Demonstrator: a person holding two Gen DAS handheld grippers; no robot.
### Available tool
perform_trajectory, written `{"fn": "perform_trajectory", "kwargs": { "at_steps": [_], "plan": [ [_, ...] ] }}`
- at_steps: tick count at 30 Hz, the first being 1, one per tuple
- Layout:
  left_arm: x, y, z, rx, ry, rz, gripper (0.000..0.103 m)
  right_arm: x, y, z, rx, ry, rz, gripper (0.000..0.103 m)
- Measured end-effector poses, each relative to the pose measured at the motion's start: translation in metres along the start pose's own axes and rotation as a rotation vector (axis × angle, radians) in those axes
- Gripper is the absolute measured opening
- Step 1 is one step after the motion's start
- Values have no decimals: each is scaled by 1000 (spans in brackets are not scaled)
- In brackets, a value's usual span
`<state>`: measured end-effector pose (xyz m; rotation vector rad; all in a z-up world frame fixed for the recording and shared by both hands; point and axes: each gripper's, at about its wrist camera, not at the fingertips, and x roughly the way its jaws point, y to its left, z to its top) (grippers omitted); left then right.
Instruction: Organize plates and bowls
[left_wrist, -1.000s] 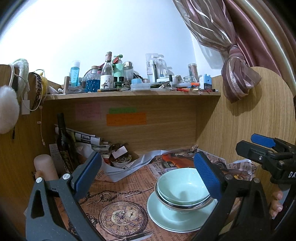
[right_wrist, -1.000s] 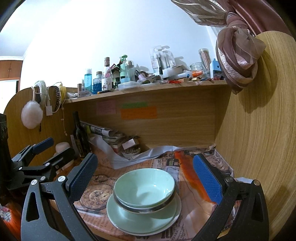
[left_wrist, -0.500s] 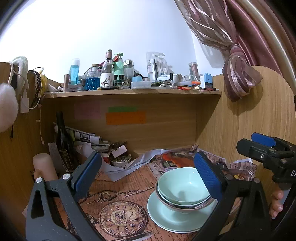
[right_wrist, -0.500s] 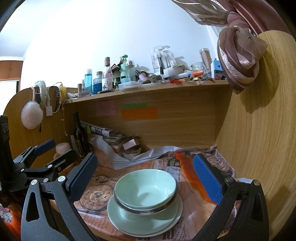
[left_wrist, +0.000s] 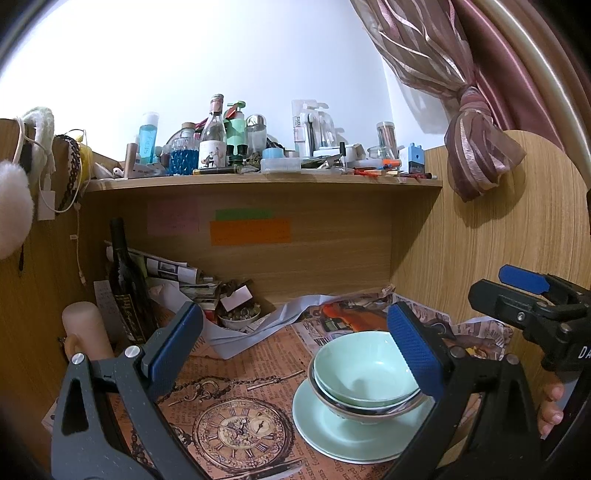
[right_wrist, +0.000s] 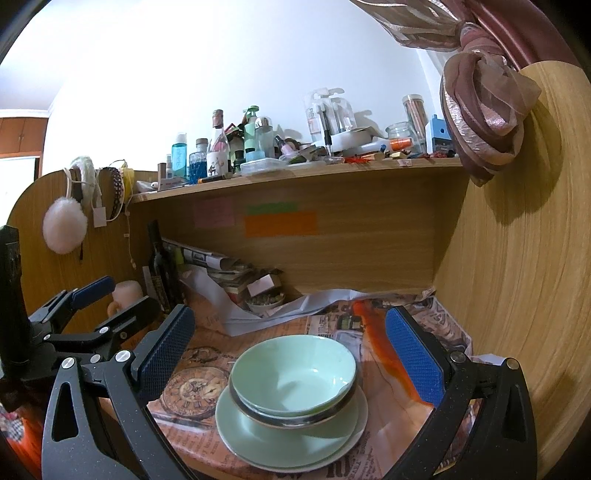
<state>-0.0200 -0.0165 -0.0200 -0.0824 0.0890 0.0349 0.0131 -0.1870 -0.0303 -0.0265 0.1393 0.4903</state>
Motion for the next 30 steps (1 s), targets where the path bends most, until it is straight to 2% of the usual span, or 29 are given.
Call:
{"fn": "perform_trajectory", "kwargs": {
  "at_steps": [17, 30],
  "plan": [
    [4, 0, -1, -59, 23, -26, 102, 1, 3, -3, -4, 3, -3, 103],
    [5, -4, -2, -51, 28, -16, 102, 6, -7, -6, 26, 20, -5, 103]
  ]
}}
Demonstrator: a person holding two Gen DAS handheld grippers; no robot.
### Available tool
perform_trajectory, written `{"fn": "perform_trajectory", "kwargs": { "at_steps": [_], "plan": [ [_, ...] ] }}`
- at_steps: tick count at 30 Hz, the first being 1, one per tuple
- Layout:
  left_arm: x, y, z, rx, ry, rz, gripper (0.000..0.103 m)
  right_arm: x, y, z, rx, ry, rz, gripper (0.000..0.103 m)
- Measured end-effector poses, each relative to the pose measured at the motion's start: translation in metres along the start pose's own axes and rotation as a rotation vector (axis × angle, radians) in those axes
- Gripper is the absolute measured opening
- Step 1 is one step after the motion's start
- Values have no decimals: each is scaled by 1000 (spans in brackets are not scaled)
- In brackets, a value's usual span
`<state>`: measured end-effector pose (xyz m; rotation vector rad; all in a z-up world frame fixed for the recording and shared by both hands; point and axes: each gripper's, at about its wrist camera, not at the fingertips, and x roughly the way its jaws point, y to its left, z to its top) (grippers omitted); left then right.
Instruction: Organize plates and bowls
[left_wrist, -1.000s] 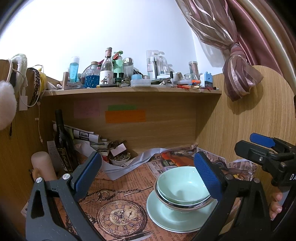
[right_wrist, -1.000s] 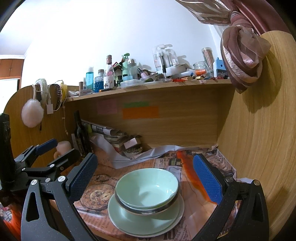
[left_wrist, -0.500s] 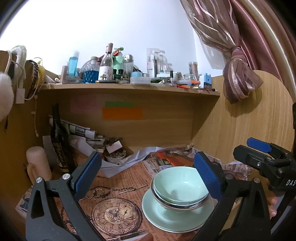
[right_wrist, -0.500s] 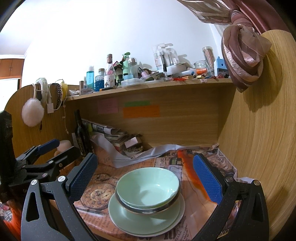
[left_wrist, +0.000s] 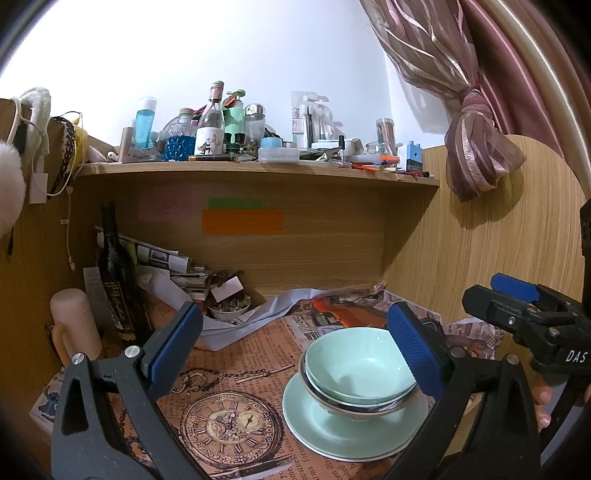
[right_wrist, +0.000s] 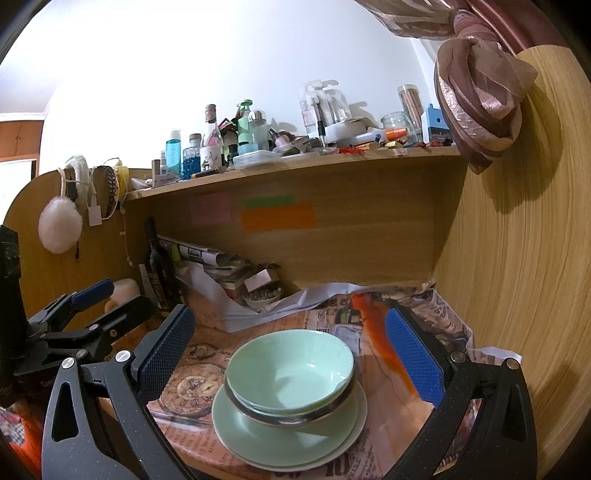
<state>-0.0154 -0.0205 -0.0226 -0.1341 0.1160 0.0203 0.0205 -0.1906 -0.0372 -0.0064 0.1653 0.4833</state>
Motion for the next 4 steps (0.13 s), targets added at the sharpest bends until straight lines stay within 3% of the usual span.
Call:
{"fn": "perform_trajectory", "kwargs": {
  "at_steps": [4],
  "plan": [
    [3, 3, 0, -15, 8, 2, 102, 4, -2, -1, 1, 12, 0, 103]
  ]
}}
